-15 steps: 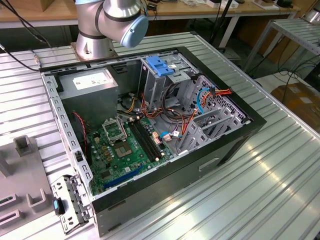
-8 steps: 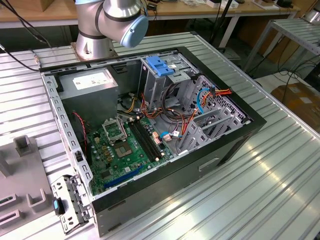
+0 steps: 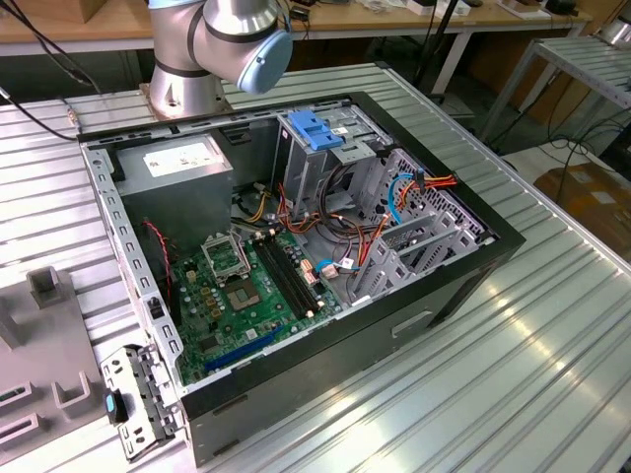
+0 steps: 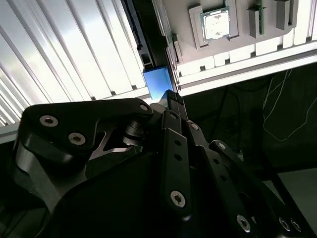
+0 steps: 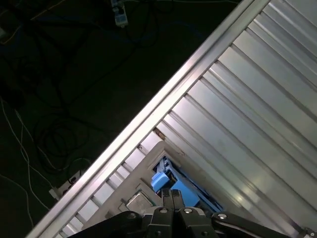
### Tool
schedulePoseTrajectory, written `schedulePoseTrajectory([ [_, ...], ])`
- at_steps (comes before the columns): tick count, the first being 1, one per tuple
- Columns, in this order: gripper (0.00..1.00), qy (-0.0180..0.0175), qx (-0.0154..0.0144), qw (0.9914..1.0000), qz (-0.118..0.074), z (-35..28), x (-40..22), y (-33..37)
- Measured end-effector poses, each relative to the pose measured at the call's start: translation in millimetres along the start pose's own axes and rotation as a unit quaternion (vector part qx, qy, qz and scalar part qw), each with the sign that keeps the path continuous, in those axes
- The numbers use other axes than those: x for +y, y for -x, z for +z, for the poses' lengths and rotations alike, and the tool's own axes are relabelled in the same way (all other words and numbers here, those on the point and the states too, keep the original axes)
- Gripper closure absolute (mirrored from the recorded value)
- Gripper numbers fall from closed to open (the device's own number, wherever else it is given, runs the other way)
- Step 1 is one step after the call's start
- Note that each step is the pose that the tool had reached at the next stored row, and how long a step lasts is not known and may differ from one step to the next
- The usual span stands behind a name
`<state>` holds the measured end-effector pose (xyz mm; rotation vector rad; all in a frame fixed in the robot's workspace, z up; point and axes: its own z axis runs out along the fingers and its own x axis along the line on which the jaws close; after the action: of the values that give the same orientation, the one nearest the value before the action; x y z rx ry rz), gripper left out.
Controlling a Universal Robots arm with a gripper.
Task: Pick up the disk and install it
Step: 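Pick up the disk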
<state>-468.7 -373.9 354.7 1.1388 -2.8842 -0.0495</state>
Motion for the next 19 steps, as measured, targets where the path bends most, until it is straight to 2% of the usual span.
schedulePoseTrajectory([
  [3, 0.89, -0.0003, 0.0006, 0.99979, -0.020, 0.0, 0.0, 0.0],
  [5, 0.89, -0.0006, 0.0013, 0.99936, -0.036, 0.0, 0.0, 0.0],
  [8, 0.89, -0.0014, 0.0026, 0.99781, -0.066, 0.0, 0.0, 0.0],
  [10, 0.89, -0.0017, 0.0033, 0.99681, -0.080, 0.0, 0.0, 0.0],
  [11, 0.89, -0.0020, 0.0037, 0.99593, -0.090, 0.0, 0.0, 0.0],
  [17, 0.89, -0.0028, 0.0050, 0.99278, -0.120, 0.0, 0.0, 0.0],
  [19, 0.89, -0.0030, 0.0055, 0.99147, -0.130, 0.0, 0.0, 0.0],
])
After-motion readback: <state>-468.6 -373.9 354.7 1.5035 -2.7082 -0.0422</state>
